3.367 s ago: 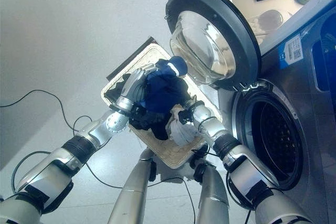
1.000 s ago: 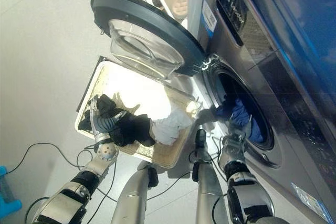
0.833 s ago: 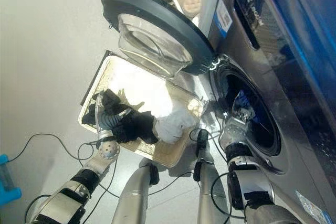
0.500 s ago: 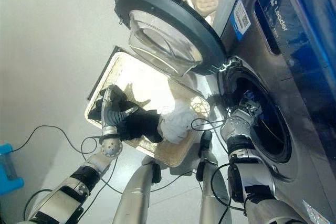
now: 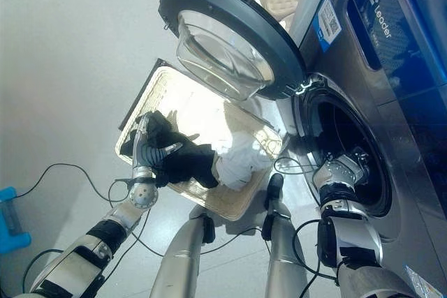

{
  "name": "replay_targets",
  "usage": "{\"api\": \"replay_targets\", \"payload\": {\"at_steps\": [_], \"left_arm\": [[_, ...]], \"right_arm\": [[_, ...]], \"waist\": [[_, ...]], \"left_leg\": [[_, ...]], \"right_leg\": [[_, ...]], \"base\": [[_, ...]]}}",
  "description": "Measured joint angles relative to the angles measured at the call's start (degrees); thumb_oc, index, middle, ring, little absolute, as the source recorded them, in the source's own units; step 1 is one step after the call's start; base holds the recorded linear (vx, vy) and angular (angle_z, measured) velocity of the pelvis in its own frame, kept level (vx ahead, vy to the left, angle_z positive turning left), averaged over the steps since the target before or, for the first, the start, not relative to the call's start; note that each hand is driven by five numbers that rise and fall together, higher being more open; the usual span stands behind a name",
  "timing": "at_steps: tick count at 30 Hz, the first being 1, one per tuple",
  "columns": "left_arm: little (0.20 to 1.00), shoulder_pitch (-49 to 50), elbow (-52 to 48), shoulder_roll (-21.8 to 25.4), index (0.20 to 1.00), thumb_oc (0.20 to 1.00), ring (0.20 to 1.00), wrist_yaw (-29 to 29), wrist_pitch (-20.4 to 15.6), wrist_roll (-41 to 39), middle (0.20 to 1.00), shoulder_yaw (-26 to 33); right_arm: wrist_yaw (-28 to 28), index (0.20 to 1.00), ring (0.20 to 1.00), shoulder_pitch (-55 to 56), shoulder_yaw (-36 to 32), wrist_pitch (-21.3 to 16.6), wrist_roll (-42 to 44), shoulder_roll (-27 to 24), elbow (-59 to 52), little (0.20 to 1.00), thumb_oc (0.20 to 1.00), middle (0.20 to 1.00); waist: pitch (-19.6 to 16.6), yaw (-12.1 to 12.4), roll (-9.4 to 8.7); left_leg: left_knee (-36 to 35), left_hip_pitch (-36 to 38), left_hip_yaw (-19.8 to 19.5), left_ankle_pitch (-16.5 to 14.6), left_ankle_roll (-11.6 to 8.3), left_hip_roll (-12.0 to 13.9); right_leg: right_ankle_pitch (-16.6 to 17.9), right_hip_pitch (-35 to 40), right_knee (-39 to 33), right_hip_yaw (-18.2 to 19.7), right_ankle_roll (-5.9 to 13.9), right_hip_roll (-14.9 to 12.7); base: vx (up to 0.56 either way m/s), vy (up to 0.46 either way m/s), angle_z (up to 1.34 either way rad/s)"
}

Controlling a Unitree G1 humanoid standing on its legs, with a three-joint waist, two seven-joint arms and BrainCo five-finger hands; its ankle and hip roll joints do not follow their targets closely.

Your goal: Put the clothes into the washing machine.

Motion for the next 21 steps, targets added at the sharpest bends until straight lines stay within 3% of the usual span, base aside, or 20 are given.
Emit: {"api": "replay_targets", "payload": {"at_steps": [6, 8, 13, 21], "left_arm": [[1.000, -2.09, 0.05, 0.39, 1.000, 1.000, 1.000, -2.00, 1.79, 2.68, 1.000, -3.99], [1.000, -4.04, 0.59, 2.41, 1.000, 1.000, 1.000, -4.33, 4.09, 4.96, 1.000, -9.16], [1.000, -8.96, 1.69, 6.16, 1.000, 1.000, 1.000, -13.92, 10.94, 9.46, 1.000, -18.21], [1.000, -15.16, -1.76, 7.62, 1.000, 1.000, 1.000, -27.36, 19.62, 11.55, 1.000, -27.16]], "right_arm": [[0.21, 1.000, 1.000, 0.18, 1.43, 1.19, -0.01, -0.62, 2.52, 1.000, 1.000, 1.000], [0.43, 1.000, 1.000, -0.35, 2.90, 2.72, -0.01, -1.33, 4.71, 1.000, 1.000, 1.000], [0.83, 1.000, 1.000, -1.61, 11.50, 9.30, -1.66, -3.33, 10.17, 1.000, 1.000, 1.000], [0.07, 1.000, 1.000, 0.02, 19.36, 12.37, -11.96, -0.36, 6.34, 1.000, 1.000, 1.000]], "waist": [[0.00, -0.18, 0.00], [0.00, -0.21, -0.01], [0.00, -1.72, -0.01], [0.00, -3.69, 0.00]], "left_leg": [[-0.03, 0.15, 0.00, 0.01, 0.02, -0.01], [0.03, 0.15, 0.00, 0.02, 0.04, -0.02], [-0.32, 0.15, 0.35, 0.25, 0.35, -0.14], [-2.67, -0.11, 2.15, 0.72, 0.90, -0.39]], "right_leg": [[0.19, 0.29, -0.28, -0.02, 0.00, 0.05], [0.24, 0.34, -0.25, -0.07, 0.02, 0.03], [1.01, 0.65, -1.77, 0.19, 0.61, 0.13], [2.79, -0.31, -4.44, 1.45, 0.63, 0.46]], "base": [[-0.01, 0.015, 0.00], [0.00, 0.026, 0.00], [0.00, 0.048, -0.02], [-0.01, 0.023, -0.09]]}}
